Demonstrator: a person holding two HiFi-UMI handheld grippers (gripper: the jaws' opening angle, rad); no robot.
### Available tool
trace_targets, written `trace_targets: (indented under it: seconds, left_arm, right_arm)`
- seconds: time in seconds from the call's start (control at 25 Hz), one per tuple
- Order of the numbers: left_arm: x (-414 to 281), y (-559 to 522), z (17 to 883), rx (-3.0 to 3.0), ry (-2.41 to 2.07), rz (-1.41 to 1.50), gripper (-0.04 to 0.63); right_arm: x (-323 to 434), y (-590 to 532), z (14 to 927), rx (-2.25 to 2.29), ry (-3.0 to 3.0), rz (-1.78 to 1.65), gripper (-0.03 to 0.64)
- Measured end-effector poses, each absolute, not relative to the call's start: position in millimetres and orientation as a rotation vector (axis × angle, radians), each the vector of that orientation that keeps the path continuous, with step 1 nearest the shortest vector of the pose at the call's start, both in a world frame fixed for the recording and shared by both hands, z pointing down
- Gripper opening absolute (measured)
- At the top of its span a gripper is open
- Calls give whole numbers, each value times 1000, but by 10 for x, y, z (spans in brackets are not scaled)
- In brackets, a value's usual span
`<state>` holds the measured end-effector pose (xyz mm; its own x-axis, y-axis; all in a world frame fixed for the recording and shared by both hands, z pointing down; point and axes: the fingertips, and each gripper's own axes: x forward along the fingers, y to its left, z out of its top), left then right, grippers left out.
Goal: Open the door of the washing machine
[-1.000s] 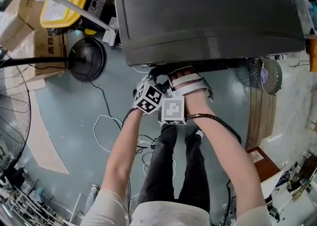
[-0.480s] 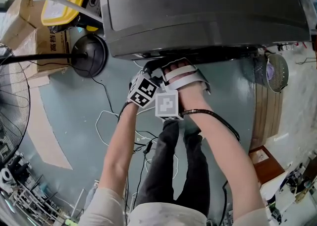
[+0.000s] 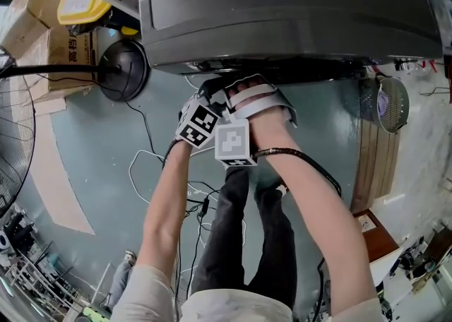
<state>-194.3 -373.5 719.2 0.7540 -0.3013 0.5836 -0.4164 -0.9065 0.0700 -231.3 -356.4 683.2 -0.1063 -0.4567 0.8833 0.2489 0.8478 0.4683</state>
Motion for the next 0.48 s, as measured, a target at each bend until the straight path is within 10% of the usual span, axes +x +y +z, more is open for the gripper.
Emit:
trace_targets:
  seconds: [0.48]
  left_arm:
    - [-2011,-3748,7208,2781,-673,872,181]
  right_arm:
    - [-2314,-3531,6831,143,-1568,-570,94]
